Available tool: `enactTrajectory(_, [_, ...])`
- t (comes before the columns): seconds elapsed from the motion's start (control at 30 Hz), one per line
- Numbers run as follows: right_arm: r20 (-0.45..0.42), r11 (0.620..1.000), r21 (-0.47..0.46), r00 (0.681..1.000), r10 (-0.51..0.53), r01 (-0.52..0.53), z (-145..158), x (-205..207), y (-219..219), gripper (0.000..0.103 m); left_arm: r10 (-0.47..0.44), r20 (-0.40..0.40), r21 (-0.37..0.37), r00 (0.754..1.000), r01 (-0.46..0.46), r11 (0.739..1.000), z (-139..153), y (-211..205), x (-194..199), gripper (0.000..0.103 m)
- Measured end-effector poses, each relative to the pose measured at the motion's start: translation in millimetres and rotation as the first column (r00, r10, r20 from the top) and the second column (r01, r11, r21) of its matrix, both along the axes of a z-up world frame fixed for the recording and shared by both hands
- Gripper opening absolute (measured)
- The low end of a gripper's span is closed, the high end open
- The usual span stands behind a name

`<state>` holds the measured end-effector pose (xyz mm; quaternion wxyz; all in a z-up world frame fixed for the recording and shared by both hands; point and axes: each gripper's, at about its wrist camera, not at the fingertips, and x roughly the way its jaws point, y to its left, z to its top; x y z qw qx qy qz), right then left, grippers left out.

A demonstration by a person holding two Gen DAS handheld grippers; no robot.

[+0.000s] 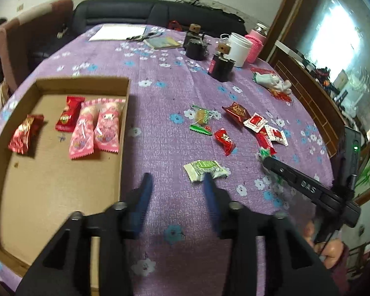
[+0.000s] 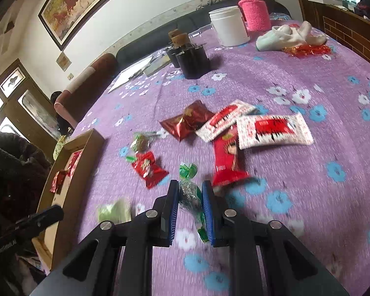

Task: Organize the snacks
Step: 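Grasp green-and-white candy with left tool while right tool holds green candy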

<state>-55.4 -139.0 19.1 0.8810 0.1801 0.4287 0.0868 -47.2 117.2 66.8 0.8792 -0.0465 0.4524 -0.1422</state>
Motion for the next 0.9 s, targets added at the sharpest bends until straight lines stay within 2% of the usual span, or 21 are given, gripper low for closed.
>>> enactTrajectory(0.13, [-0.017, 1.0, -0.005, 1.0, -0.001, 0.001, -3, -11, -5, 0.02, -0.066, 0.031, 0.082, 0.997, 0.064, 0.995, -6, -23, 4, 0.053])
enactTrajectory(0.27, [-0.016, 1.0, 0.003, 1.0, -0.011, 0.011, -5, -12, -10, 0.02, -0.133, 0.076, 0.225, 0.988, 0.113, 0.968, -18, -53, 14, 0.053])
enactTrajectory(0.43, [-0.009, 1.0, -0.016, 1.0, 0.001, -0.001, -7, -13, -6, 0.021, -0.193, 0.074, 0.299, 0.978, 0.163, 0.94, -32, -70, 25, 0.055])
enactTrajectory(0.53, [-0.006, 1.0, -0.025, 1.0, 0.011, -0.011, -7, -13, -3, 0.022, -0.227, 0.039, 0.294, 0.973, 0.206, 0.933, -42, -76, 27, 0.055])
enactTrajectory(0.63, [-0.001, 0.999, -0.034, 1.0, 0.018, -0.018, -7, -14, 0, 0.023, -0.267, -0.01, 0.248, 0.964, 0.261, 0.933, -50, -79, 24, 0.055])
enactTrajectory(0.7, [-0.004, 0.999, -0.039, 1.0, 0.029, -0.029, -8, -13, 2, 0.023, -0.275, -0.011, 0.247, 0.961, 0.269, 0.931, -52, -82, 20, 0.055])
enactTrajectory(0.77, [-0.007, 0.998, -0.044, 0.999, 0.037, -0.037, -8, -13, 4, 0.023, -0.262, -0.016, 0.226, 0.965, 0.259, 0.939, -52, -80, 20, 0.047])
enactTrajectory(0.83, [-0.005, 0.998, -0.053, 0.999, 0.041, -0.041, -9, -13, 6, 0.023, -0.249, -0.017, 0.193, 0.968, 0.248, 0.949, -51, -77, 20, 0.029])
enactTrajectory(0.9, [-0.005, 0.998, -0.056, 0.999, 0.042, -0.042, -9, -13, 6, 0.023, -0.233, -0.022, 0.164, 0.972, 0.233, 0.958, -50, -74, 18, 0.025])
